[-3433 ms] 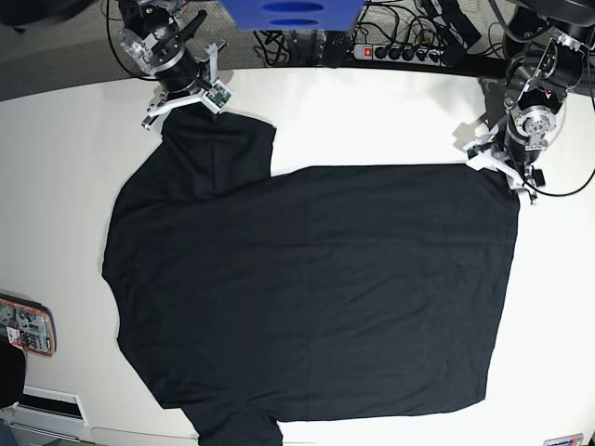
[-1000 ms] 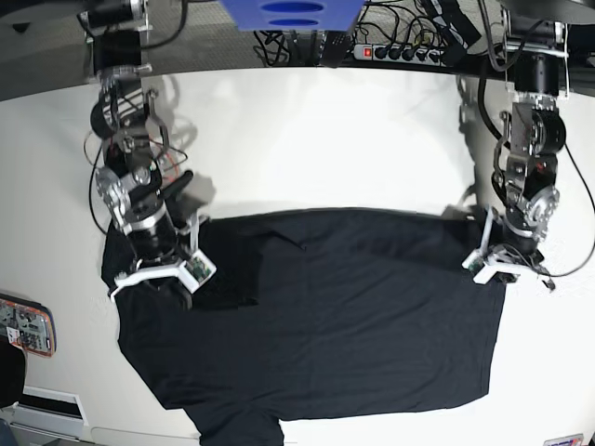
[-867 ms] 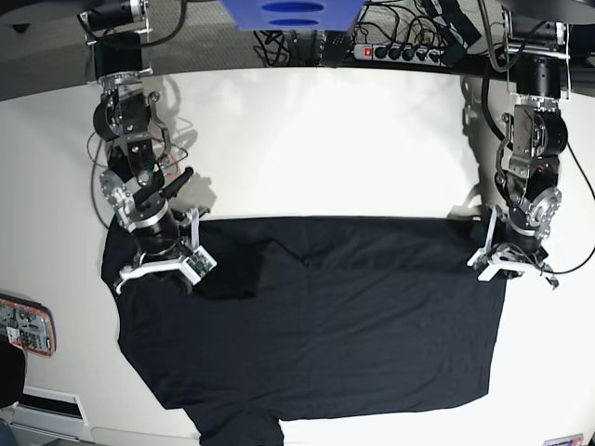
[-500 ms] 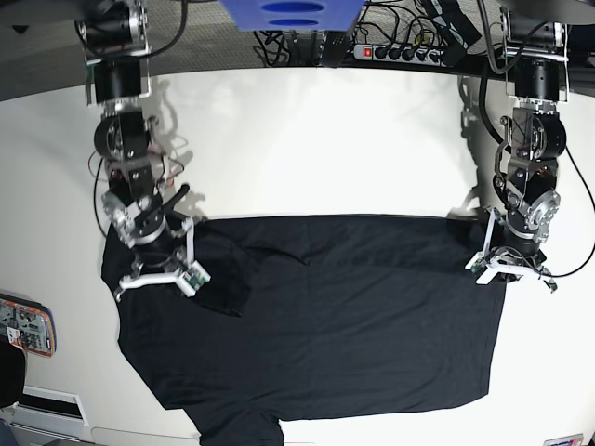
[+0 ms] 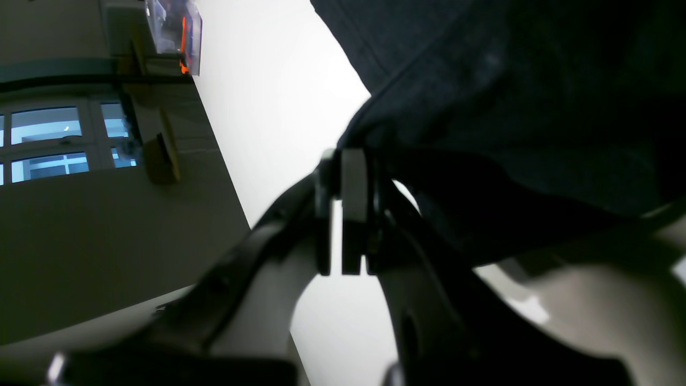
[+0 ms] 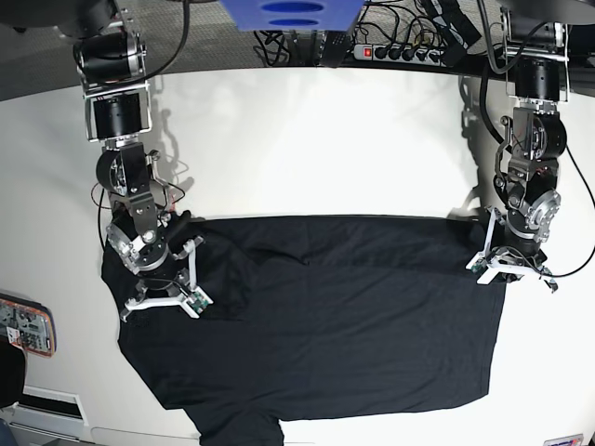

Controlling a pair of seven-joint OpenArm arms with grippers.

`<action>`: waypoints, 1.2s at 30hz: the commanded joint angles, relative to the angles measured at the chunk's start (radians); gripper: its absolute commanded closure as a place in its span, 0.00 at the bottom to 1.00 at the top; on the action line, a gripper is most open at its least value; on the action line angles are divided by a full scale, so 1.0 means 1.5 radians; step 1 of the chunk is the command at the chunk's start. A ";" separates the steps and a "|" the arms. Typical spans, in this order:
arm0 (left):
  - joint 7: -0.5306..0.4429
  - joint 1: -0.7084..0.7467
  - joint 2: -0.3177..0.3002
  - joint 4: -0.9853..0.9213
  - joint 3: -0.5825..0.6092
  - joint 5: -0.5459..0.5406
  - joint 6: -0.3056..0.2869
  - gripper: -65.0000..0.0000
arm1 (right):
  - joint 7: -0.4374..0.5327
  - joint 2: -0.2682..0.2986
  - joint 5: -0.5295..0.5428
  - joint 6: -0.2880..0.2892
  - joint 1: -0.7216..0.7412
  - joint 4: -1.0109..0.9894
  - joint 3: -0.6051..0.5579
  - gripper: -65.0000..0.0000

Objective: Fold the T-shirt properly
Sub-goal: 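Lift both shoulder corners and pull them away from the hem, then hold the shirt raised with both grippers, adjusting the right gripper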

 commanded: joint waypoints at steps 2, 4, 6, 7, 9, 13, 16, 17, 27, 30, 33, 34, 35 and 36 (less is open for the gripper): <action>-0.003 -0.011 -0.012 0.011 -0.006 0.003 0.011 1.00 | 0.016 0.004 0.002 -0.013 0.035 0.005 0.003 1.00; -0.003 -0.011 -0.012 0.011 -0.005 0.003 0.011 1.00 | 0.017 0.004 0.002 -0.013 0.039 -0.020 -0.004 1.00; -0.003 -0.010 -0.012 0.011 -0.006 0.003 0.011 1.00 | 0.017 0.004 0.002 -0.014 0.050 -0.045 -0.022 1.00; -0.003 -0.010 -0.012 0.011 -0.006 0.003 0.011 1.00 | 0.017 0.004 0.002 -0.014 0.060 -0.057 -0.029 1.00; -0.003 -0.010 -0.012 0.011 -0.006 0.003 0.011 1.00 | 0.020 0.004 0.002 -0.015 0.079 -0.078 -0.040 1.00; -0.003 -0.010 -0.012 0.010 -0.005 0.003 0.011 1.00 | 0.047 0.000 0.002 -0.017 0.097 -0.125 -0.048 1.00; -0.002 -0.010 -0.012 0.009 -0.005 0.003 0.011 1.00 | 0.061 -0.027 0.002 -0.017 0.098 -0.147 -0.047 1.00; -0.002 -0.009 -0.012 0.009 -0.006 0.003 0.011 1.00 | 0.064 -0.033 0.002 -0.017 0.098 -0.152 -0.047 1.00; -0.002 -0.009 -0.012 0.009 -0.006 0.003 0.011 1.00 | 0.077 -0.037 0.000 -0.017 0.122 -0.180 -0.045 1.00; -0.002 -0.009 -0.012 0.009 -0.006 0.003 0.011 1.00 | 0.077 -0.037 0.000 -0.017 0.131 -0.180 -0.044 1.00; -0.002 -0.009 -0.012 0.009 -0.007 0.003 0.011 1.00 | 0.077 -0.037 0.000 -0.018 0.131 -0.181 -0.044 1.00; -0.002 -0.009 -0.012 0.009 -0.007 0.003 0.011 1.00 | 0.077 -0.037 0.000 -0.018 0.131 -0.181 -0.044 1.00; -0.002 -0.009 -0.012 0.009 -0.007 0.003 0.011 1.00 | 0.077 -0.037 0.000 -0.018 0.131 -0.181 -0.044 1.00; -0.002 -0.009 -0.012 0.009 -0.007 0.003 0.011 1.00 | 0.077 -0.037 0.000 -0.018 0.131 -0.181 -0.044 1.00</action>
